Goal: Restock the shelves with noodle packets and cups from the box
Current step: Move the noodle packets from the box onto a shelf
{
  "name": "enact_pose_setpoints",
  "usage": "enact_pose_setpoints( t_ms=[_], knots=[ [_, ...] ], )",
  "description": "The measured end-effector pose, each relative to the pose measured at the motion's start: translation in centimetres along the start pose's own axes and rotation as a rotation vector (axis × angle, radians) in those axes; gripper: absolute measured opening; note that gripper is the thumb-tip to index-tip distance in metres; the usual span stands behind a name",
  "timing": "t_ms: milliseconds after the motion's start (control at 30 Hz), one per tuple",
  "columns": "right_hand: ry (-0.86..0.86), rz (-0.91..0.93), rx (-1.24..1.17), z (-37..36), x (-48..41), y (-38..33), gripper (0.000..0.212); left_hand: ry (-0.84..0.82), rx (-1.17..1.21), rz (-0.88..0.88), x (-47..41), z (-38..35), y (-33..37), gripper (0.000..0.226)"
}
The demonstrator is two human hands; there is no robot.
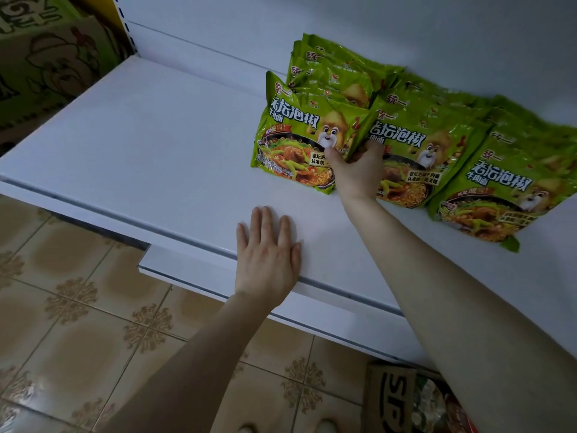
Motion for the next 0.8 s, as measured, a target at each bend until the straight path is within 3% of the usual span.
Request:
enact_pose_setpoints(
  t_ms=[133, 267, 467, 633, 800],
  knots=[
    [-0.007, 0.008, -0.001, 0.2, 0.4, 0.2, 0.051, -0.029, 0.004, 0.008, 0.2, -0.3, -0.1, 0.058],
    [-0.001, 0.091, -0.003, 1.3, 1.5, -0.7, 0.037, -0.035, -0.010, 0.000, 0.1, -0.3, 0.0, 0.057],
    [-0.104, 0.205, 0.181, 3.8, 3.1, -0.8, 0.031, -0.015, 0.072, -0.064, 0.2, 0.3, 0.2, 0.048],
    [-0.141, 0.210, 0.307, 8.7, 4.4, 1.8, 0.028, 0.183, 0.155, -0.356, 2.7, 4.3, 7.0, 0.033],
    [-0.124, 0.099, 0.392, 16.6, 5.5, 5.5, 0.030, 0.211, 0.251, -0.625, 6.3, 5.7, 15.8, 0.028]
  ],
)
Point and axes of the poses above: each hand's wrist, its own x-axis away from the middle knuckle, its own z-axis out of the back of the hand, y = z × x, the point moved 10 cm from there along -x, towards the middle knuckle, and after that the axes turned 2 degrees about -z, right-handed, at the moved point
